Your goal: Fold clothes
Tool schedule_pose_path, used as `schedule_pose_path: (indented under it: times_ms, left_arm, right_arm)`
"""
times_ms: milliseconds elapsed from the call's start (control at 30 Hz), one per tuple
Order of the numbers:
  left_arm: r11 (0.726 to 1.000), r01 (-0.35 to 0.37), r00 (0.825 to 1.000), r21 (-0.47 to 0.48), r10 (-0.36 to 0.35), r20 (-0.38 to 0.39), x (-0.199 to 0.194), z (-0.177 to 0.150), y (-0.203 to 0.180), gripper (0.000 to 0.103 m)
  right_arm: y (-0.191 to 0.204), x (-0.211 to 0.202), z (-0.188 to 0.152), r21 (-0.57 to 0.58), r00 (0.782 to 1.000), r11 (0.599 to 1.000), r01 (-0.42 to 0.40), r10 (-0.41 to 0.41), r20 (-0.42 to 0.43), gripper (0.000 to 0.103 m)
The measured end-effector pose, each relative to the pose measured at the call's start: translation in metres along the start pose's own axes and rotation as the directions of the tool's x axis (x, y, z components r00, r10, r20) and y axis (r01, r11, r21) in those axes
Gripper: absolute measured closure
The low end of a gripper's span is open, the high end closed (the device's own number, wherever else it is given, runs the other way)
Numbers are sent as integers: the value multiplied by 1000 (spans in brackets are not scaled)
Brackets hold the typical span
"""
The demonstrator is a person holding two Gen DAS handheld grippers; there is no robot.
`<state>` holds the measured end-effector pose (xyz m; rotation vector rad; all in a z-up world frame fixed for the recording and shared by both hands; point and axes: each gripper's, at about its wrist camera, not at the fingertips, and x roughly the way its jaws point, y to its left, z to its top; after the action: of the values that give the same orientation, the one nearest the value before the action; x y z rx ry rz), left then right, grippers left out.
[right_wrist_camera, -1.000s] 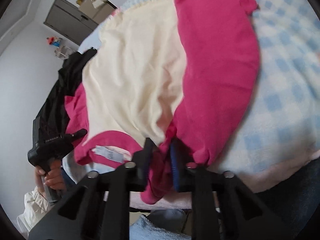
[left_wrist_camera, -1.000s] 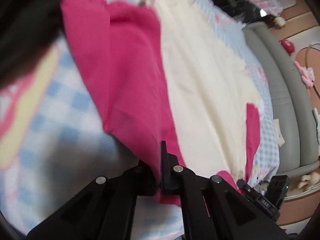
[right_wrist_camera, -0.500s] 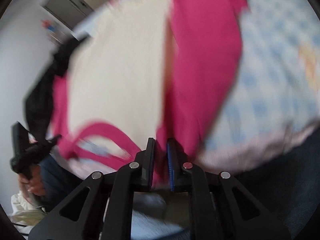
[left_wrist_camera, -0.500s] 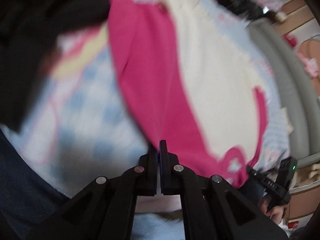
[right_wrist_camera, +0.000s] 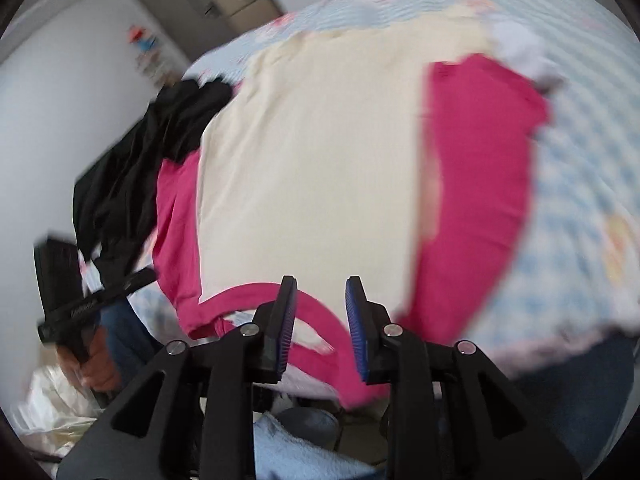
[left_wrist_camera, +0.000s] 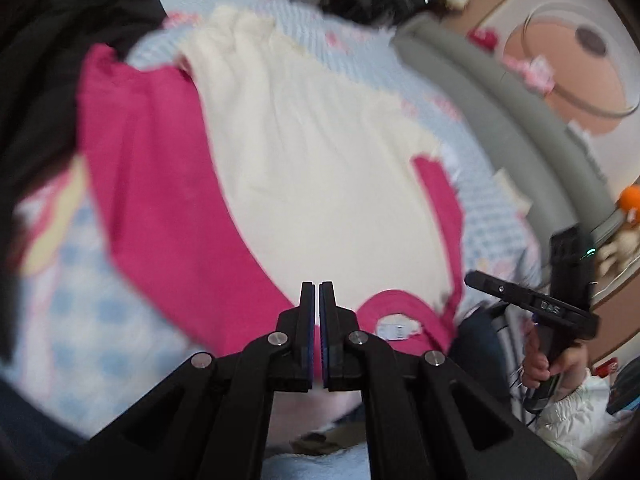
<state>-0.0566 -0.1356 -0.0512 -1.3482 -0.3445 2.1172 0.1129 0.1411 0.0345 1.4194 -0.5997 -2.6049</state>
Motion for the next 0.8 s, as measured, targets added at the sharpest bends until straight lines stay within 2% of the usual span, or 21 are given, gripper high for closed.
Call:
schedule_pose_path:
  times_ms: [33, 100, 133, 167, 233, 333, 400, 467, 500, 567, 667, 700, 733, 800]
  left_arm:
    - [1000, -14, 999, 17, 15, -50, 11, -2, -3, 100]
    - [995, -84, 982, 53, 92, -162, 35, -16, -4, 100]
    - [992, -102, 973, 67, 114, -201, 44, -23, -3, 100]
    - [993, -102, 972, 56, 111, -207, 46, -33, 3, 100]
    - [998, -63, 976, -5, 61, -207, 41, -42, 14, 100]
    - [997, -6, 973, -73, -11, -230, 30, -46, 25, 100]
    - [998, 15, 970, -54, -28, -241, 19, -42, 22, 98]
    - [999, 42, 973, -24, -46, -227, 12, -34, 17, 92]
    - [998, 63, 976, -21, -66, -206, 10, -27, 14, 90]
    - [995, 95, 982, -25, -97, -159, 11, -9, 11, 77]
    - [996, 83, 987, -13, -84, -134, 27, 5, 3, 75]
    - [998, 57, 988, -4, -57, -142, 36, 5, -1, 73]
    - [1000, 18, 987, 7, -17, -158, 46, 1, -1, 74]
    - [999, -30, 990, 19, 32, -135, 50, -13, 1, 77]
  right_arm:
    - [2, 13, 1, -14, 1000, 1000, 2, -2, -17, 78]
    - [3, 42, 1, 4, 997, 1000, 30, -29, -77, 78]
    - [4, 55, -3, 21, 994, 999, 43, -41, -102, 78]
    - [1, 57, -11, 39, 994, 998, 41, -37, -106, 78]
    - [-7, 63, -26, 75, 993, 996, 37, -29, -113, 78]
    - [-11, 59, -37, 95, 992, 995, 44, -32, -123, 78]
    - [-14, 47, -36, 96, 993, 995, 21, -10, -114, 78]
    - [-17, 36, -35, 98, 995, 995, -2, 12, -103, 78]
    - [-19, 26, -31, 99, 997, 995, -4, 11, -71, 78]
    - [-31, 11, -22, 106, 1000, 994, 2, -1, -8, 77]
    - [-55, 8, -7, 131, 996, 990, 58, -66, 64, 68]
    - [-58, 20, -4, 132, 997, 990, 58, -64, 48, 67]
    - [-63, 40, -5, 124, 997, 989, 77, -75, -22, 70]
    - [-69, 51, -10, 97, 988, 985, 141, -135, -69, 74]
